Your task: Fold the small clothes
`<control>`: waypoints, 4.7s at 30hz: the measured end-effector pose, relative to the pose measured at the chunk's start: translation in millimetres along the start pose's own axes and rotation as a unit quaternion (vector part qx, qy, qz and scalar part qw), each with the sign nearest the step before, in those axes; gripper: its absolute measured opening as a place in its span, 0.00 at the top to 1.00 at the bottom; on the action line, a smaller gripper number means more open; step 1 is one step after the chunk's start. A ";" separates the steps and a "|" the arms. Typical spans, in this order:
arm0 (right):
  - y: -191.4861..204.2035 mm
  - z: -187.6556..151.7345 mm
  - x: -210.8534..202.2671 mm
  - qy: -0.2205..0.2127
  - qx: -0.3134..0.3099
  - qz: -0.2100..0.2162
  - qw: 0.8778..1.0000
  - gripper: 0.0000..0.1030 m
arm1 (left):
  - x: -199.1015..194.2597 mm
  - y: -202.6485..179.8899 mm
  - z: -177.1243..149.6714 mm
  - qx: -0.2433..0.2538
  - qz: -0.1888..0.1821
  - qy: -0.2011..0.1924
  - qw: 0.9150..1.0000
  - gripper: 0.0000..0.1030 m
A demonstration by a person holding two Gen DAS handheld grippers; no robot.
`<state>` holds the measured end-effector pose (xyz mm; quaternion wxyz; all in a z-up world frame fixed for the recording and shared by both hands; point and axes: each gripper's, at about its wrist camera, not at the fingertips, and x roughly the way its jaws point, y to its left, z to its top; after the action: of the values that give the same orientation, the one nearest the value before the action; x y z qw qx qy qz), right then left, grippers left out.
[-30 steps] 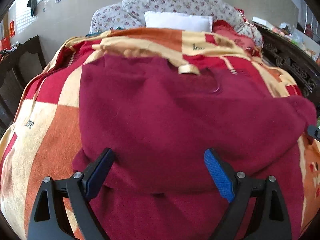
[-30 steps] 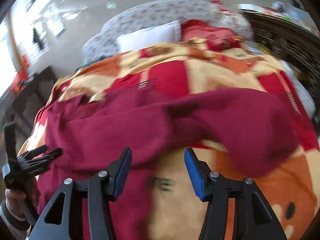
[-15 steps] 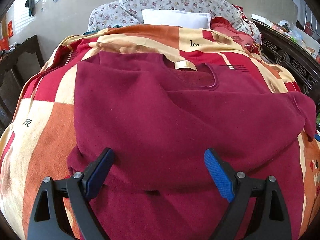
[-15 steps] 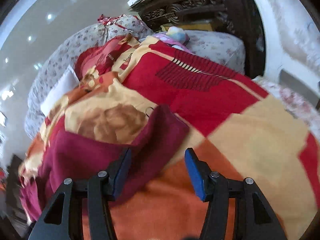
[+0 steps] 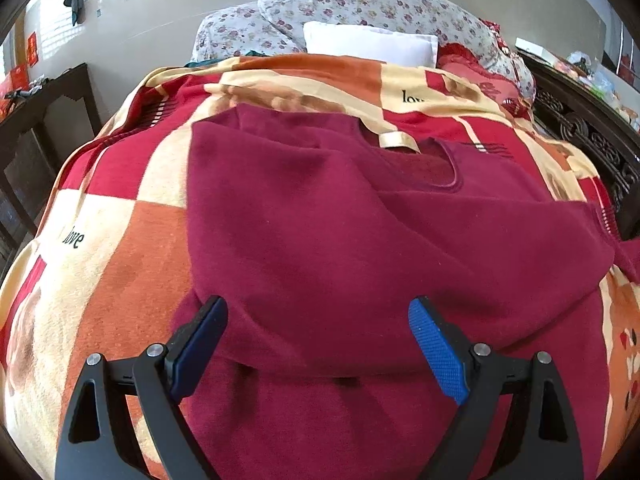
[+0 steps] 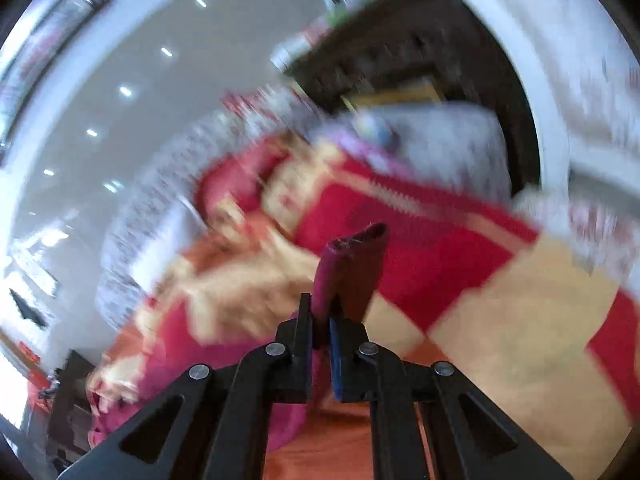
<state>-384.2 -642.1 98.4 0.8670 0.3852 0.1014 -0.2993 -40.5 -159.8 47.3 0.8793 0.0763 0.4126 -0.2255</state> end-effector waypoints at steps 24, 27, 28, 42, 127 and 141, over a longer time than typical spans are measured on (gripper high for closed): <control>390.3 -311.3 121.6 0.345 -0.288 0.278 0.849 0.84 | -35.7 96.4 11.7 -0.116 -0.017 -0.046 0.992 0.11; 364.1 -318.2 127.6 0.385 -0.263 0.277 0.840 0.65 | -33.4 92.1 10.3 -0.112 -0.033 -0.042 0.992 0.11; 357.7 -309.4 118.5 0.370 -0.265 0.285 0.844 0.64 | -33.9 89.4 10.0 -0.109 -0.037 -0.045 0.992 0.11; 188.8 -143.6 47.1 0.188 -0.258 0.095 0.943 0.38 | -1.9 38.3 12.5 -0.074 0.009 -0.018 0.997 0.11; 233.9 -218.3 82.6 0.200 -0.434 -0.003 0.879 0.69 | 14.0 34.9 -16.2 0.004 0.061 -0.019 0.998 0.22; 234.7 -208.9 32.3 0.193 -0.420 0.015 0.887 0.50 | -26.6 39.4 -27.2 0.004 0.036 -0.022 0.999 0.22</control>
<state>-206.7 -381.2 85.2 0.9156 0.0368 0.3769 -0.1354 -56.0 -107.3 47.9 0.8954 0.0890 0.3893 -0.1972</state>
